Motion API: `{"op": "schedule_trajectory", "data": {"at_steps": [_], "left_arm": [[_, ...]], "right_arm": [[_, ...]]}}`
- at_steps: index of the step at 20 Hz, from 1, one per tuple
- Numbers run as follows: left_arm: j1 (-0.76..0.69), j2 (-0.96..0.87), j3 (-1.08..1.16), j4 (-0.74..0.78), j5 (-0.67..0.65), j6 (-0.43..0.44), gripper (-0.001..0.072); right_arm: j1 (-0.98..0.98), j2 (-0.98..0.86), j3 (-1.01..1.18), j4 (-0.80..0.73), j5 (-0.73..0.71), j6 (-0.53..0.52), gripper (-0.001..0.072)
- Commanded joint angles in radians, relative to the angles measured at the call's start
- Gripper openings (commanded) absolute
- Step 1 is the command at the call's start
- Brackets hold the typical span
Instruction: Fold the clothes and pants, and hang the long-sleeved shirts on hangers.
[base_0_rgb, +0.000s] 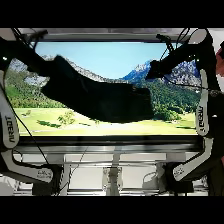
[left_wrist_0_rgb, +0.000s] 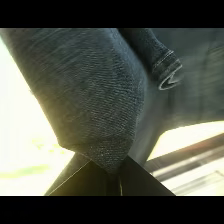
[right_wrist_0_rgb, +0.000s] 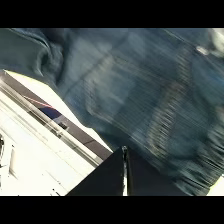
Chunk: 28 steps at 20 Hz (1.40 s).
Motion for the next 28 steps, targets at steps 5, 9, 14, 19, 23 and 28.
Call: {"op": "schedule_trajectory", "data": {"at_steps": [5,9,14,19,23,28], "left_arm": [[-0.123,0.021,-0.017,0.343,-0.034,0.02,0.0022],[-0.084,0.006,-0.053,0.226,-0.051,-0.039,0.0022],[-0.151,0.003,-0.016,0.235,-0.046,-0.023,0.0022],[-0.31,-0.038,-0.016,0.235,-0.014,-0.024,0.0022],[-0.478,-0.117,-0.016,0.235,0.11,-0.02,0.0023],[-0.562,-0.227,-0.016,-0.015,0.336,-0.029,0.0023]], "right_arm": [[0.034,0.001,0.0,0.011,-0.011,-0.008,0.0012],[0.034,0.001,0.0,0.009,-0.015,-0.008,0.0012],[0.034,0.001,0.0,0.009,-0.02,-0.008,0.0012],[0.034,0.001,0.0,-0.011,-0.024,-0.023,0.0012],[0.032,0.001,0.0,-0.048,-0.024,-0.026,0.0012],[0.032,0.001,0.0,-0.111,-0.024,-0.025,0.0012]]}}
